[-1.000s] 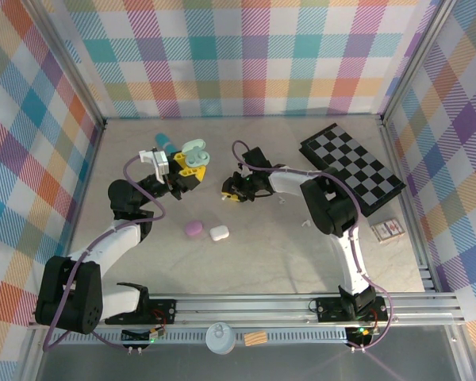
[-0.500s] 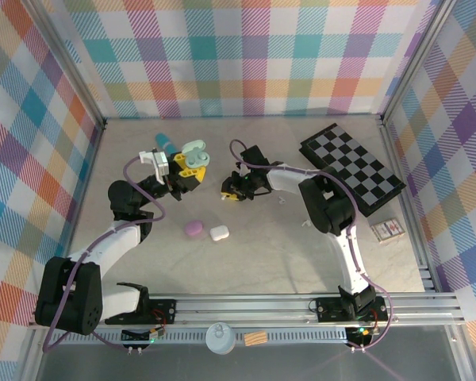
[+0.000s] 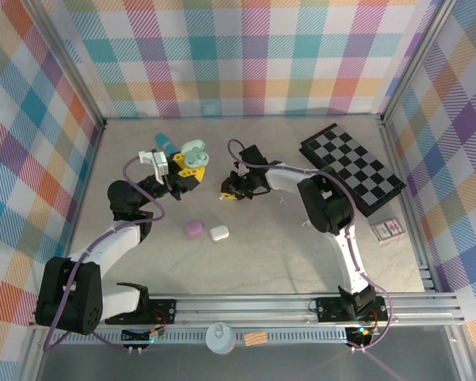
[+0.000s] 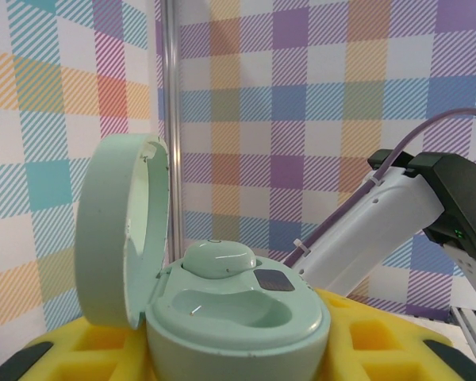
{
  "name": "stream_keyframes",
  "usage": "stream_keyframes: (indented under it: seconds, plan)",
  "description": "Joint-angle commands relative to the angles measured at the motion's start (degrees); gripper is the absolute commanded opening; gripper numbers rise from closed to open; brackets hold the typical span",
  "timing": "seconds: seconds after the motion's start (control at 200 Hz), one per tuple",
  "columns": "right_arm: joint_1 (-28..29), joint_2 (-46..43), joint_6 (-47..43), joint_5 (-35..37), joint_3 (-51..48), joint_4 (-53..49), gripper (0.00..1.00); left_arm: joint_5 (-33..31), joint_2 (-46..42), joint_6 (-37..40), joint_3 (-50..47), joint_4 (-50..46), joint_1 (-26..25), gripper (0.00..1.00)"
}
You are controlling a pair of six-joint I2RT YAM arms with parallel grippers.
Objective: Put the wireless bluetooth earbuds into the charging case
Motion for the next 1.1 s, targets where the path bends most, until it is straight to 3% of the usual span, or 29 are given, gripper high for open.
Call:
stream_keyframes:
  seconds: [0.0,0.415,0.62,1.095]
  plan:
    - [0.1,-2.4,-2.3,2.8,-0.1,-3.8,0.2,1.2,-0.9,0.5,-0.1,1.9,0.8,0.37]
    - [-0.9,-15.5,-5.4,9.2,-8.4,-5.4,0.19,0.8,-3.0,5.3,-0.2,-4.5,0.6,0.38]
    - [-1.2,-24.7,-10.1,14.1,-11.3,-11.0,0.19,-1.1,-3.0,8.7,-0.2,-8.1,-0.3,0.38]
    - [0.9,-40.6,-16.1,20.7,-7.6,-25.0,0.2,-7.2,-1.0,16.1,0.0,-11.2,-4.9,0.37]
